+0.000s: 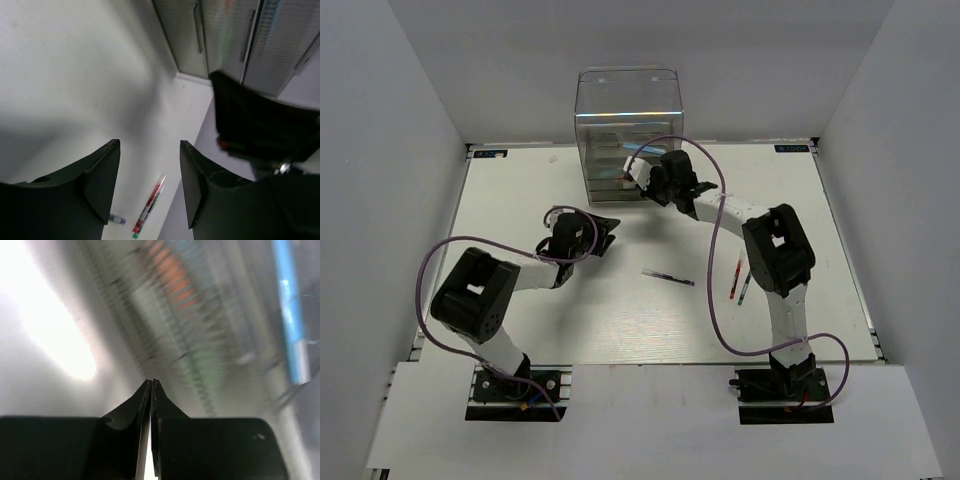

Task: Sort the stationery into containers
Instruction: Open the drawer in the storage box, then pick up the pen from the center of the board, then place the pen in the drawer, then pick up the pen from the center of the board.

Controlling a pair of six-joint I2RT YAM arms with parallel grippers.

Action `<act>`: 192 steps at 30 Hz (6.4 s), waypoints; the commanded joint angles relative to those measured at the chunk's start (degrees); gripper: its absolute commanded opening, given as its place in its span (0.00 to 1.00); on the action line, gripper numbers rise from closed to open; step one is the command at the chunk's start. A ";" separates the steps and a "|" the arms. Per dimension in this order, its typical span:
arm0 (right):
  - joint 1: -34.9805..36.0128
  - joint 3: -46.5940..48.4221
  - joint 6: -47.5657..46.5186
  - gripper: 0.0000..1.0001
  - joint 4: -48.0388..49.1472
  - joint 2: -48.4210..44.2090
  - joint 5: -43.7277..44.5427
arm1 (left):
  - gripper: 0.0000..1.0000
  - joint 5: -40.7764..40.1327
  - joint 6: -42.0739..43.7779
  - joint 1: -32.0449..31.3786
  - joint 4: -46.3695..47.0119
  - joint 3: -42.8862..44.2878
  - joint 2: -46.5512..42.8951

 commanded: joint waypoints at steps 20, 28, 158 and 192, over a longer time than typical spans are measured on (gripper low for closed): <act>-4.94 -39.97 11.72 0.35 -3.46 -35.51 -8.51 | 0.51 -5.58 -7.64 0.16 19.22 26.32 30.82; -7.05 -39.44 12.16 0.35 -3.73 -36.31 -9.21 | 0.51 -7.77 -5.01 0.16 16.57 27.90 31.97; 3.41 12.77 -18.16 0.21 -17.78 2.20 2.74 | 0.99 -2.15 19.08 -4.76 -33.97 -2.86 -26.58; -23.03 -22.91 36.86 0.06 -32.11 -29.18 6.10 | 0.50 25.37 38.41 -19.25 -37.21 53.36 24.93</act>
